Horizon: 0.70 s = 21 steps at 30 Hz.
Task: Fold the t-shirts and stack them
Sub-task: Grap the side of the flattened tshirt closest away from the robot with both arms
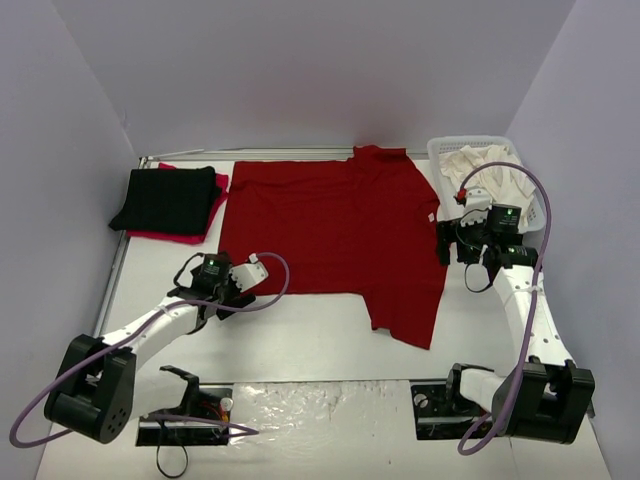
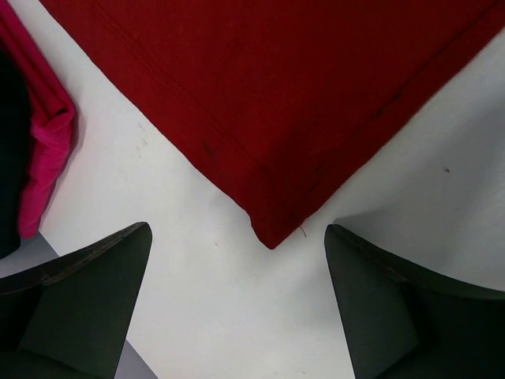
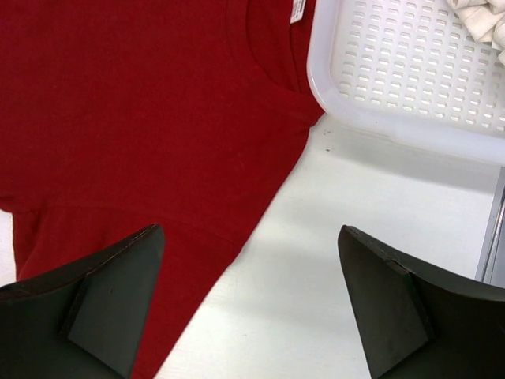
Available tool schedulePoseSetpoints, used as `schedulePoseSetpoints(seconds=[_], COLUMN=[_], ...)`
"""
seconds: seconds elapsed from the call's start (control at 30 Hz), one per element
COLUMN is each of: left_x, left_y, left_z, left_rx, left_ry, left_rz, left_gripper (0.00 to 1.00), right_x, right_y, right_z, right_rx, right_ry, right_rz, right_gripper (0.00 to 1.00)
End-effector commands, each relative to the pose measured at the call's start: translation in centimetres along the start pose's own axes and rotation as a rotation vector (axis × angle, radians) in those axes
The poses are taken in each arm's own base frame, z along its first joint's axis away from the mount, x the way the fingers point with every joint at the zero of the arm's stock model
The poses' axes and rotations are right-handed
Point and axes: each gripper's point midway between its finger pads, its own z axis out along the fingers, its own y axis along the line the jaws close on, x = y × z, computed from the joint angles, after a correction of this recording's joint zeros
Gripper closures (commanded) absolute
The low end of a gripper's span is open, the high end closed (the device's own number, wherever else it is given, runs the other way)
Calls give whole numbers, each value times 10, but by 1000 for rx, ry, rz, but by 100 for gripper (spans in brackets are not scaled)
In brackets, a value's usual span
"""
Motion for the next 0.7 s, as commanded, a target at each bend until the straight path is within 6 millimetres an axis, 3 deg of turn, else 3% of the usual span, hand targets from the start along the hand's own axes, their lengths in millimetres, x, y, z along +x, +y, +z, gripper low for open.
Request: schedulePoseSetpoints(seconds=[0.0,0.2,0.27,0.33,0.57,0.67], left_x=[-2,3,5,6,5,4], left_y=[4,3,4,3,1,1], left_z=[3,12,15,17,20,20], left_rx=[-9,0,0,6,35,46], left_ry=[5,51,73,84,97,103], left_rz=[5,11,11,12,17,17], left_gripper=[9,24,36,42,53,65], right_x=[-7,-5,-5,-5,-5,-5], right_y=[-7,-9,-9,-10,-10,-10], right_z=[0,2,1,2,2,1], right_rx=[25,30,34,35,38,37], right_ry=[-10,0,0,0,1,-2], right_rz=[4,9,8,9,8,9], right_gripper=[12,12,12,12,12,12])
